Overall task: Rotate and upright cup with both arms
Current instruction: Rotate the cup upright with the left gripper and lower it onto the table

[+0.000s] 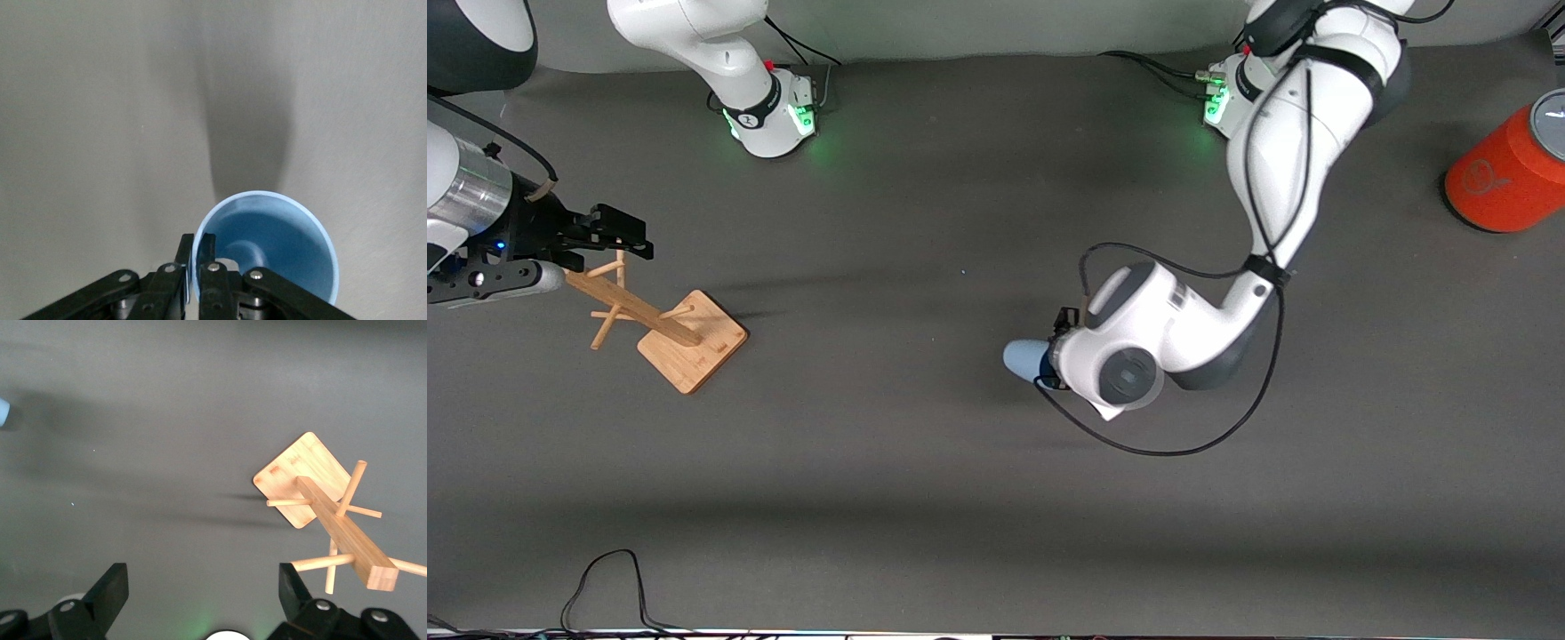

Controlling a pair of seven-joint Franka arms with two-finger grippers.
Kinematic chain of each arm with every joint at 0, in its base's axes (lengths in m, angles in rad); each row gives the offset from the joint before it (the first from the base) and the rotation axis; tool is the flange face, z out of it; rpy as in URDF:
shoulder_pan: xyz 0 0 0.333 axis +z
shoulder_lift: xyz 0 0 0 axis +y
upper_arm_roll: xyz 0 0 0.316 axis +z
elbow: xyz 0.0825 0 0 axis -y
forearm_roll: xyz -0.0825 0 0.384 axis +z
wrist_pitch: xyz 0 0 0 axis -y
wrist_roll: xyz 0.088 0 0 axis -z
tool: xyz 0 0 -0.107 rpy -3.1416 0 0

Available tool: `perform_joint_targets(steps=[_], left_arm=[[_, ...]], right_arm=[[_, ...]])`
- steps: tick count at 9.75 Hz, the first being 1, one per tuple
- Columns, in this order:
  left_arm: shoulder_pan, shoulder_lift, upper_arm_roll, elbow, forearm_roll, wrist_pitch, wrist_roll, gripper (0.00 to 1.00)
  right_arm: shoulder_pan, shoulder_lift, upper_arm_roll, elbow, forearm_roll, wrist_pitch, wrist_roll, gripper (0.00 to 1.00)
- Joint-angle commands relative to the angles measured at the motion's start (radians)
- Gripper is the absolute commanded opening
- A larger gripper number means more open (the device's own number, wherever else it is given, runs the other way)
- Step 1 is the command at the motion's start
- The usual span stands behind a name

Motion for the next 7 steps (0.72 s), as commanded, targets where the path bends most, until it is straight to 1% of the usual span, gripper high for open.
perform_joint_targets(steps=[1, 2, 3, 4, 5, 7], left_arm=[[-0.088, -0.025, 0.02, 0.009, 0.201, -0.047, -0.279, 0.0], [-0.117, -0.025, 0.022, 0.009, 0.23, -0.09, -0.333, 0.0], [-0.153, -0.026, 0.022, 0.01, 0.257, -0.158, -0.407, 0.0], [-0.182, -0.025, 0.02, 0.009, 0.292, -0.188, -0.486, 0.0], [-0.22, -0.022, 0.023, 0.006, 0.306, -0.19, -0.546, 0.0], [-0.246, -0.011, 0.023, -0.014, 0.309, -0.188, -0.582, 0.0]], right_arm=[[0.034, -0.023, -0.028, -0.026, 0.013, 0.007, -0.002, 1.0], [0.063, -0.023, -0.037, -0.024, 0.01, 0.012, 0.0, 1.0], [0.068, -0.021, -0.037, -0.018, 0.01, 0.014, 0.0, 1.0], [0.068, -0.015, -0.035, -0.013, 0.01, 0.017, 0.0, 1.0], [0.066, -0.008, -0.037, -0.013, 0.007, 0.024, 0.0, 1.0], [0.063, -0.007, -0.046, -0.015, 0.007, 0.024, -0.008, 1.0]])
